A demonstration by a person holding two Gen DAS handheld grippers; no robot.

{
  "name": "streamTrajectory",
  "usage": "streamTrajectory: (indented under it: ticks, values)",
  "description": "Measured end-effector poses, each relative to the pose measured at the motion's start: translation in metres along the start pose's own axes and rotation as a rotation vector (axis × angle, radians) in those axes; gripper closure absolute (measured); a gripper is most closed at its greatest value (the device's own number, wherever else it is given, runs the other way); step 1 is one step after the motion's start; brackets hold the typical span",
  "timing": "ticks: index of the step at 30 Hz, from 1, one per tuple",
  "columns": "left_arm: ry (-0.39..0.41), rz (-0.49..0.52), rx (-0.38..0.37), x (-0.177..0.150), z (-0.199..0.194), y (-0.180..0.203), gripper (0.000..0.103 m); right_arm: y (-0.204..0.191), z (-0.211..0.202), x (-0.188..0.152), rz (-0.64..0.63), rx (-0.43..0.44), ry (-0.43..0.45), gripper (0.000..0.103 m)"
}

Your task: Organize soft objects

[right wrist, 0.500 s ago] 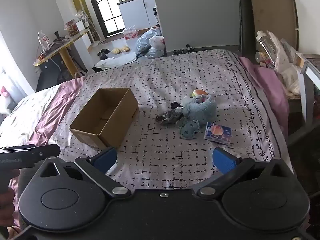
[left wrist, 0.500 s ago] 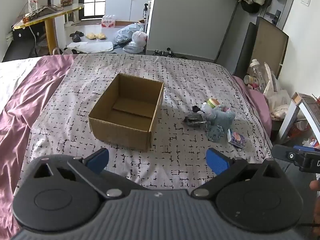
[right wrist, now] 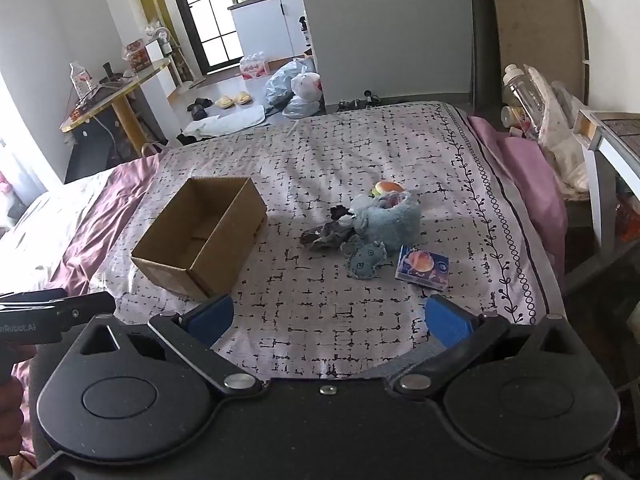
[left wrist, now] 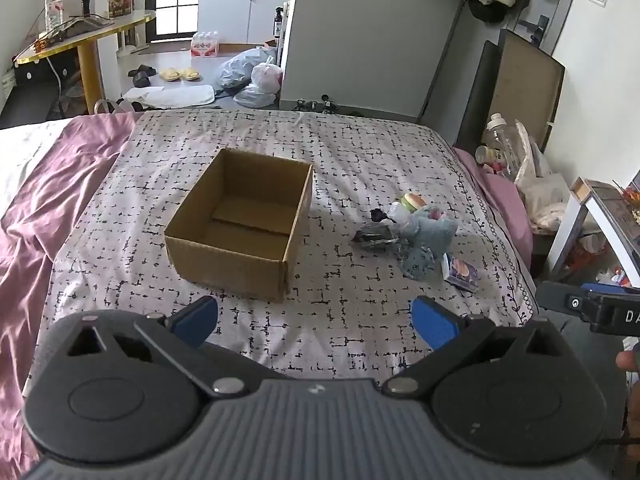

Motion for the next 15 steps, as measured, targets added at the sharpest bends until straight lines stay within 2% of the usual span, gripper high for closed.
streamTrajectory:
  ticks: [15]
  values:
    - [0.004,-0.001,-0.003,0.0006,-0.0039,0.0001,0.000,-0.0008,-0.0038,0.0021,0.004,0.006,-0.001,0.000]
Point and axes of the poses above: each gripper's, at about its wrist camera, not at the fingertips, and z roughly the way its jaws point, y to its right, x to its top, the point moved 10 cm from there along z, roughly the way its jaws point, and after that the axes turned 5 degrees about -z, right-handed, at the moved point
